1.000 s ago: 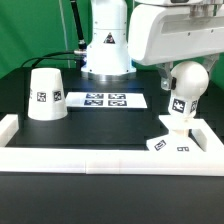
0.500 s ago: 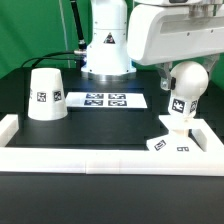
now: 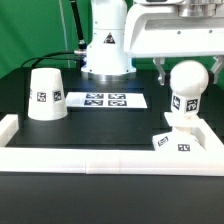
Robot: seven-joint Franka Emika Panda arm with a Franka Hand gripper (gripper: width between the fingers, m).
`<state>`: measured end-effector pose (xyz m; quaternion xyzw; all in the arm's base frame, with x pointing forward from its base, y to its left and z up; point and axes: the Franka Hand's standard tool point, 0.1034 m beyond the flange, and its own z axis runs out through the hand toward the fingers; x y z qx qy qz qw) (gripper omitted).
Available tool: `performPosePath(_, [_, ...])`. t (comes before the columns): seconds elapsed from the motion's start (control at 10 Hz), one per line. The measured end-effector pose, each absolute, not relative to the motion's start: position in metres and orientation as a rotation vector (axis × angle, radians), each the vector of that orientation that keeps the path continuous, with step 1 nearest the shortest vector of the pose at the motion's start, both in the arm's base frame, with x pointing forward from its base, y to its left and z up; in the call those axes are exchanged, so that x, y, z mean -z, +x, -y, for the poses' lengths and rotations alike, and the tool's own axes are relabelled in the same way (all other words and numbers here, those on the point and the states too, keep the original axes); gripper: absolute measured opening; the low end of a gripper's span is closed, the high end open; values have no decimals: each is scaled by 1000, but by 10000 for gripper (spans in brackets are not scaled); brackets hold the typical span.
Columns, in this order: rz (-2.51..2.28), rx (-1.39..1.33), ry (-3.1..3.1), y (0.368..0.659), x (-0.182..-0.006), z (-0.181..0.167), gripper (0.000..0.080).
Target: Assemble lamp
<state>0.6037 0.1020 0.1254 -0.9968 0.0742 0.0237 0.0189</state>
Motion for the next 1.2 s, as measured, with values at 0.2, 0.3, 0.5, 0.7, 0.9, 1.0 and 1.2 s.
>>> performPosePath(0.2, [-448,-72,-3071,604,-125,-101,579])
performPosePath(0.3, [-557,-64,-3054,604,-124,-100,579])
performPosePath(0.5, [-877,-42,-2983,603,-123,-100,579])
performPosePath(0.7, [-1138,-47,-2894,601,-123,-100,579])
performPosePath(0.9, [-1306,-58,-2815,601,-123,-102,579])
performPosePath(1.0, [-1376,-70,-2770,601,-123,-105,637])
performPosePath(1.2, [-1263,-73,-2820,601,-123,-106,681])
